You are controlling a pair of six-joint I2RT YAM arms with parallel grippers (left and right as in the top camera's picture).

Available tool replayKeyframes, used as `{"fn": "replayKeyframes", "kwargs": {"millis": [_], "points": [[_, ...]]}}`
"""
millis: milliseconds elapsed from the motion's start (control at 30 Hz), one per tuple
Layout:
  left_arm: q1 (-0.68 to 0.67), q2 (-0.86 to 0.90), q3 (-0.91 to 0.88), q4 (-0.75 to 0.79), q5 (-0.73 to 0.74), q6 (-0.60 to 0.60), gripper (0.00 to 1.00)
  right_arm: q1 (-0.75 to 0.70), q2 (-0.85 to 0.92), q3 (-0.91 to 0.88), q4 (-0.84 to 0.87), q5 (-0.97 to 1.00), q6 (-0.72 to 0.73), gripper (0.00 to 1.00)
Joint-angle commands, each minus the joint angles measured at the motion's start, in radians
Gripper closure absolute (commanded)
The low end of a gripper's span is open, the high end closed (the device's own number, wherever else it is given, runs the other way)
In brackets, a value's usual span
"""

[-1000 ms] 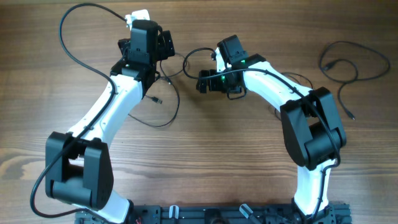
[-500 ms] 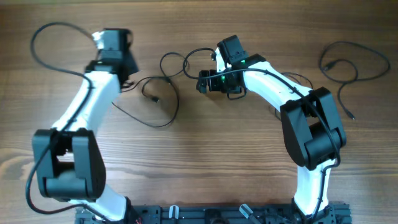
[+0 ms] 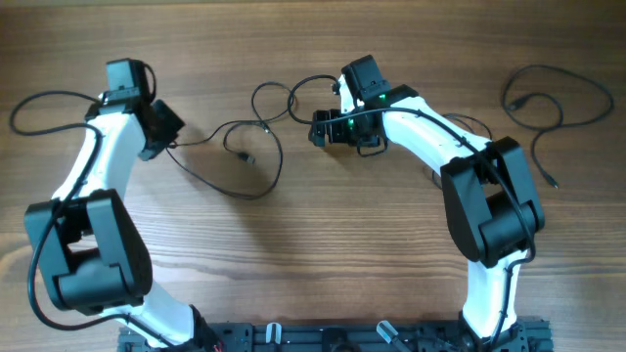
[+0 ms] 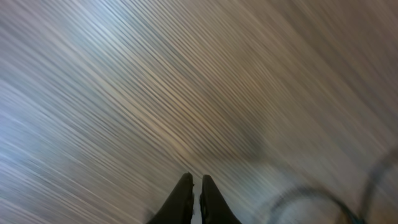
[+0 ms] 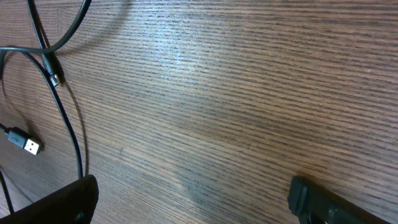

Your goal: Untangle cables

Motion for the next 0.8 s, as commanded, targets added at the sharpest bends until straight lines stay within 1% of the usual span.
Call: {"fn": "replayKeyframes", "kwargs": {"millis": [0, 267, 367, 433, 500, 600, 633, 667, 700, 733, 767], "points": [[-0.08, 0.014, -0.017, -0.022, 0.154, -0.021, 0.94, 0.0, 0.018, 0.001, 0.002, 0.013, 0.001, 0.0], [-0.291, 0.014, -0.114, 0.0, 0.158, -0.017, 0.93, 0.0, 0.018, 0.001, 0.001, 0.013, 0.002, 0.0], [-0.364, 0.014, -0.12, -0.001, 0.158, 0.02, 0.96, 0.0, 0.018, 0.001, 0.001, 0.013, 0.001, 0.0], [-0.394, 0.007, -0.115, 0.0, 0.158, 0.063, 0.96, 0.0, 0.018, 0.001, 0.001, 0.013, 0.001, 0.0], [-0.403, -0.015, -0.101, -0.01, 0.149, 0.074, 0.96, 0.0, 0.018, 0.001, 0.0, 0.013, 0.002, 0.0], [-0.382, -0.071, -0.062, -0.029, 0.075, 0.073, 0.96, 0.0, 0.018, 0.001, -0.003, 0.013, 0.001, 0.0], [-0.37, -0.093, -0.051, -0.029, 0.043, 0.073, 0.94, 0.0, 0.018, 0.001, -0.003, 0.013, 0.001, 0.0], [-0.356, -0.118, -0.042, -0.024, 0.013, 0.073, 0.88, 0.0, 0.018, 0.001, -0.003, 0.013, 0.0, 0.0], [-0.34, -0.141, -0.037, -0.015, -0.007, 0.073, 0.76, 0.0, 0.018, 0.001, -0.002, 0.013, 0.001, 0.0], [-0.326, -0.163, -0.036, -0.001, -0.016, 0.073, 0.68, 0.0, 0.018, 0.001, -0.002, 0.013, 0.0, 0.0], [-0.31, -0.181, -0.036, 0.012, -0.018, 0.072, 0.63, 0.0, 0.018, 0.001, -0.002, 0.013, 0.001, 0.0]]}}
